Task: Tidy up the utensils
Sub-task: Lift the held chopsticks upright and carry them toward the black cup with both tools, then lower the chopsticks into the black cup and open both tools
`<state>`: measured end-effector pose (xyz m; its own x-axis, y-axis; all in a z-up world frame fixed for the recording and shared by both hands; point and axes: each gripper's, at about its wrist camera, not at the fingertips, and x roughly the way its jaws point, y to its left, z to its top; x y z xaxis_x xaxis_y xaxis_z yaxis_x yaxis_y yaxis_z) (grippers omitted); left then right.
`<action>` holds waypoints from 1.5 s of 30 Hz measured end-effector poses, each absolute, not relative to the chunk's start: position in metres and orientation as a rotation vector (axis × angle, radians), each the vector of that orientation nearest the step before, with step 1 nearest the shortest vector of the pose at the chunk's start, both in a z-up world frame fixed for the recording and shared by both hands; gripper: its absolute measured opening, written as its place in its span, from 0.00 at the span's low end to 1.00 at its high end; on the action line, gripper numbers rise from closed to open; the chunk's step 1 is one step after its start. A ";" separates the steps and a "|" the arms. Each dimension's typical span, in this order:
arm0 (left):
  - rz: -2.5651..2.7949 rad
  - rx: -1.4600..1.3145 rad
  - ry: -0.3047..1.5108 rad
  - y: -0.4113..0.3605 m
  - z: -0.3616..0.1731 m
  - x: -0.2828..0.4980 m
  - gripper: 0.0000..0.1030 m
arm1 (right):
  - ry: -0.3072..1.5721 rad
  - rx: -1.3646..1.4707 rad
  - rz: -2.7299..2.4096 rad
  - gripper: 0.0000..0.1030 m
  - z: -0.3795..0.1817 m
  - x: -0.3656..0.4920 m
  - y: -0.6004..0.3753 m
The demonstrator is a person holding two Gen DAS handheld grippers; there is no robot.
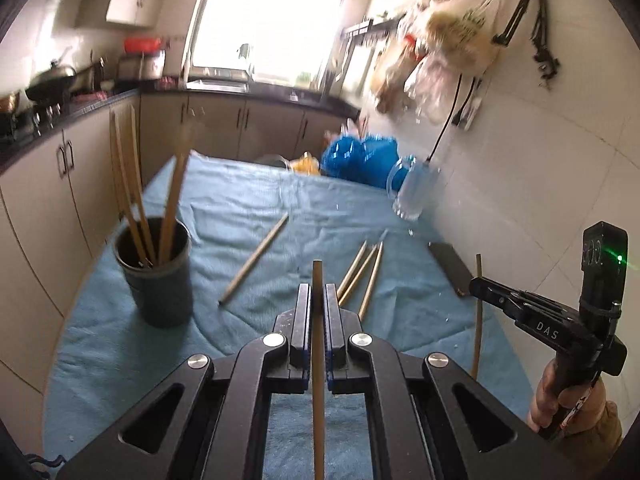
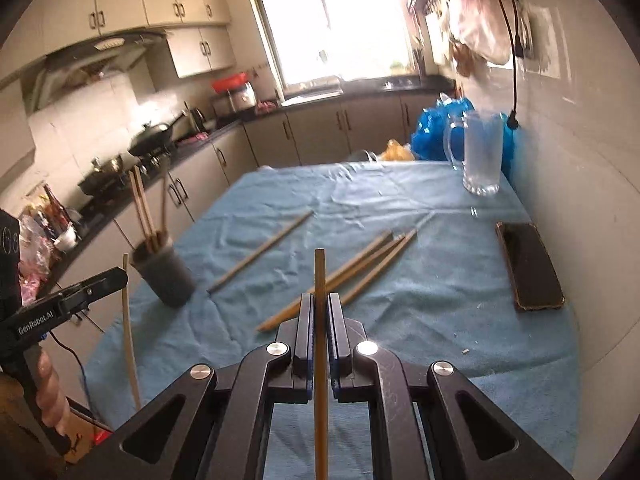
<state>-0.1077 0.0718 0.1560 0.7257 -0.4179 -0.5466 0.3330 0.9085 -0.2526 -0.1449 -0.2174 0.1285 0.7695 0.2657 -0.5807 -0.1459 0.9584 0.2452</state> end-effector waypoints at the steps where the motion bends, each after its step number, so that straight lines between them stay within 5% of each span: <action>1: -0.411 -0.137 0.615 0.073 0.160 -0.113 0.04 | 0.637 0.195 0.232 0.06 0.134 -0.149 -0.215; 19: -0.379 -0.202 0.439 0.121 0.215 -0.148 0.04 | 0.478 0.180 0.267 0.06 0.180 -0.159 -0.183; 45: -0.262 -0.229 0.329 0.216 0.305 -0.089 0.04 | 0.347 0.267 0.500 0.06 0.268 -0.058 -0.077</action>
<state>-0.0889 0.2156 0.3048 0.9132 -0.2892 -0.2872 0.2153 0.9406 -0.2627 -0.0582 -0.0767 0.2680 0.8216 0.5086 -0.2574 -0.4192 0.8451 0.3317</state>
